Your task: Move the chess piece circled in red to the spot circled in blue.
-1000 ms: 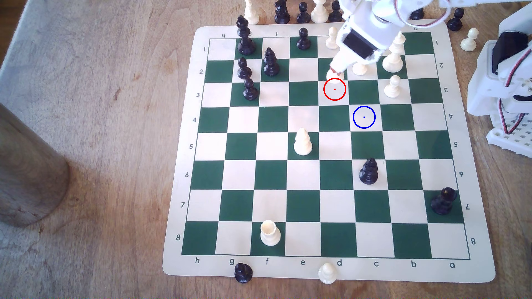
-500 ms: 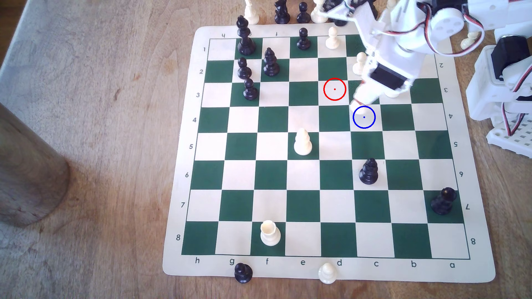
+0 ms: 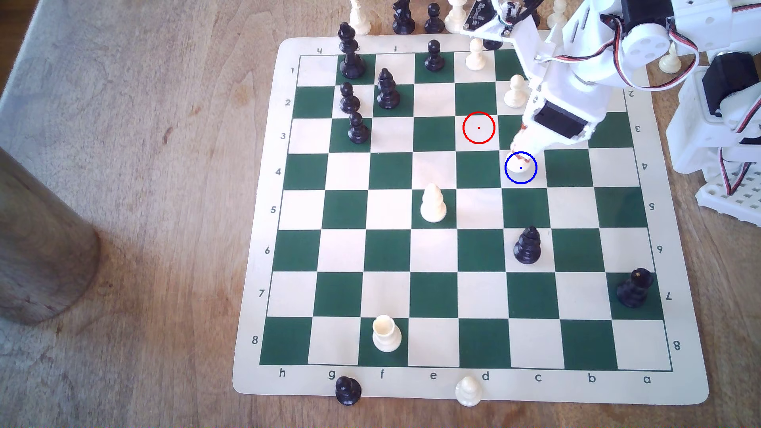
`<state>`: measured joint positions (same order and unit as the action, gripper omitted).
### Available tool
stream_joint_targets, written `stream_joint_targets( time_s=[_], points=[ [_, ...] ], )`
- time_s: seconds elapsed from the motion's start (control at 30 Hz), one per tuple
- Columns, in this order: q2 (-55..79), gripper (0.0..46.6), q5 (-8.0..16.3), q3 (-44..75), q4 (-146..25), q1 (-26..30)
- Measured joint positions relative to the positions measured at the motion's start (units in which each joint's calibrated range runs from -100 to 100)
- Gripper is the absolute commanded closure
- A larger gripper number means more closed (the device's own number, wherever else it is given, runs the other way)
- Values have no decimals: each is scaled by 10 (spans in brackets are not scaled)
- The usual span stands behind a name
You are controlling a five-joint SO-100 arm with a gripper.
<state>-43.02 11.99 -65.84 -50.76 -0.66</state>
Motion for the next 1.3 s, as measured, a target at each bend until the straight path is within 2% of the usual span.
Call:
stream_joint_targets(
  time_s=[0.23,0.57,0.63,0.67,0.8,1.1,1.3],
  points=[
    [6,464,0,0,5,19],
    [20,464,0,-11,5,19],
    [20,419,-3,-11,5,19],
    [20,371,-3,-11,5,18],
    [22,248,-4,-11,11,15],
    [11,213,-13,-12,-11,-3],
    [-54,209,-19,-12,-76,-13]
  ],
)
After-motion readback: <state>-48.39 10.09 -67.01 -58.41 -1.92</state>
